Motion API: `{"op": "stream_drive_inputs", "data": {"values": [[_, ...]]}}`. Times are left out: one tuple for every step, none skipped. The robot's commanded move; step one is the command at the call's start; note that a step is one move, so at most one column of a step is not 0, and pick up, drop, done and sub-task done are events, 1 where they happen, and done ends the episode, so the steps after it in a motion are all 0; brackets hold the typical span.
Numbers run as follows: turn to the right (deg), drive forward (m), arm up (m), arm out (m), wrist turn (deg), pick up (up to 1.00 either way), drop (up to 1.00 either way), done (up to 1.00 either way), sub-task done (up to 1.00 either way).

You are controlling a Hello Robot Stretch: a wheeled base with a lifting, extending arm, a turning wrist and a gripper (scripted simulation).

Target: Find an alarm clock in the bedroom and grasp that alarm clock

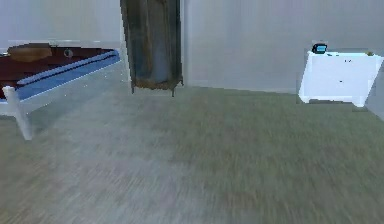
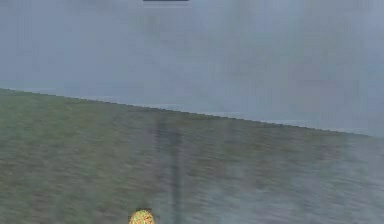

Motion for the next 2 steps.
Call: {"op": "stream_drive_inputs", "data": {"values": [[12.0,0.0,0.0,0.0,0.0,0.0,0.0,0.0,0.0],[0.0,0.65,0.0,0.0,0.0,0.0,0.0,0.0,0.0]]}}
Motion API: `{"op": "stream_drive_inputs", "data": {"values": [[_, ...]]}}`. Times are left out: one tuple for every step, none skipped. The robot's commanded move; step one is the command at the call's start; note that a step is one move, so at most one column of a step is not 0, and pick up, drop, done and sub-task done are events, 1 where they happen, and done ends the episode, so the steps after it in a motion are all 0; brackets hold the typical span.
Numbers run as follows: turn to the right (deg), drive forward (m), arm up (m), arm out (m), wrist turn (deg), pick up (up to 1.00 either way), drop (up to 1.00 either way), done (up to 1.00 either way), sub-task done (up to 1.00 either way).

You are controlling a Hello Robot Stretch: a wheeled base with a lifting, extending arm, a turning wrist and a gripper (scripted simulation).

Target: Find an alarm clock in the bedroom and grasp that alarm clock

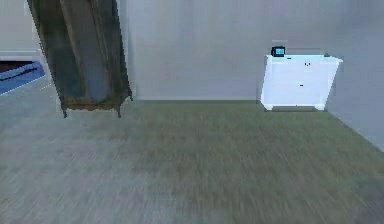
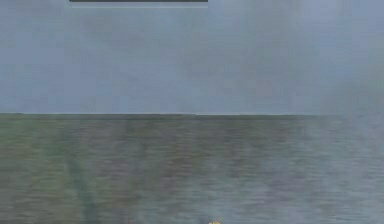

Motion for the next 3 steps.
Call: {"op": "stream_drive_inputs", "data": {"values": [[24.0,0.0,0.0,0.0,0.0,0.0,0.0,0.0,0.0],[0.0,1.0,0.0,0.0,0.0,0.0,0.0,0.0,0.0],[3.0,0.0,0.0,0.0,0.0,0.0,0.0,0.0,0.0]]}}
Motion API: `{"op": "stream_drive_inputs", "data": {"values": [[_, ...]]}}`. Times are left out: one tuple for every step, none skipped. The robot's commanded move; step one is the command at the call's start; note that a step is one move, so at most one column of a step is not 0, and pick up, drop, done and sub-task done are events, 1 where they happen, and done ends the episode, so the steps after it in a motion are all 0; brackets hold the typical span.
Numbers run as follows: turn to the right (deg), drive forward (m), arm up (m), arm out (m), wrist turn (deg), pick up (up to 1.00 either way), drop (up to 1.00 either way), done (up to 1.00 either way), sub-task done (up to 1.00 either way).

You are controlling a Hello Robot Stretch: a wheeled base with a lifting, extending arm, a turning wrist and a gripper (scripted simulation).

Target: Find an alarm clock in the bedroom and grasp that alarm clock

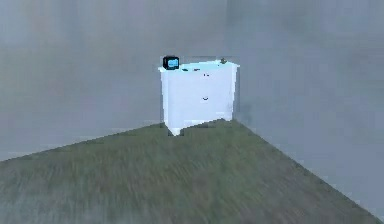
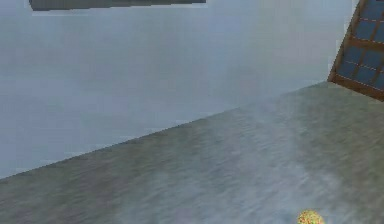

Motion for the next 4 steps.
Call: {"op": "stream_drive_inputs", "data": {"values": [[0.0,1.0,0.0,0.0,0.0,0.0,0.0,0.0,0.0],[0.0,0.6,0.0,0.0,0.0,0.0,0.0,0.0,0.0],[-45.0,0.0,0.0,0.0,0.0,0.0,0.0,0.0,0.0],[-45.0,0.0,0.0,0.0,0.0,0.0,0.0,0.0,0.0]]}}
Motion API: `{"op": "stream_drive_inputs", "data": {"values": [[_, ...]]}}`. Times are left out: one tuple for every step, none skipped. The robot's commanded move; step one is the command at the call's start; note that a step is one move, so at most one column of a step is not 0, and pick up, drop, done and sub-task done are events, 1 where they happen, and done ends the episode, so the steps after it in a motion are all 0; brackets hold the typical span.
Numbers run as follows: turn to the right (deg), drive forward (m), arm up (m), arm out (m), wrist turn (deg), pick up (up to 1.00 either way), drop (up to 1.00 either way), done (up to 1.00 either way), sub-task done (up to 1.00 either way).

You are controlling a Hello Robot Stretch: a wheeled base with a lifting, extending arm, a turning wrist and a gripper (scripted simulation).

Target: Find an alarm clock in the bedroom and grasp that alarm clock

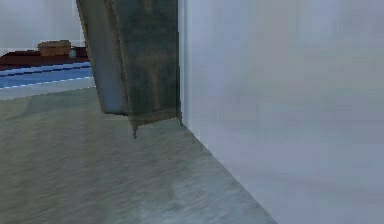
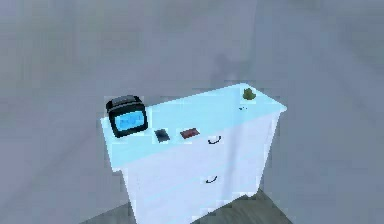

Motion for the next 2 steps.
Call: {"op": "stream_drive_inputs", "data": {"values": [[-15.0,0.0,0.0,0.0,0.0,0.0,0.0,0.0,0.0],[0.0,0.0,0.5,0.0,0.0,0.0,0.0,0.0,0.0]]}}
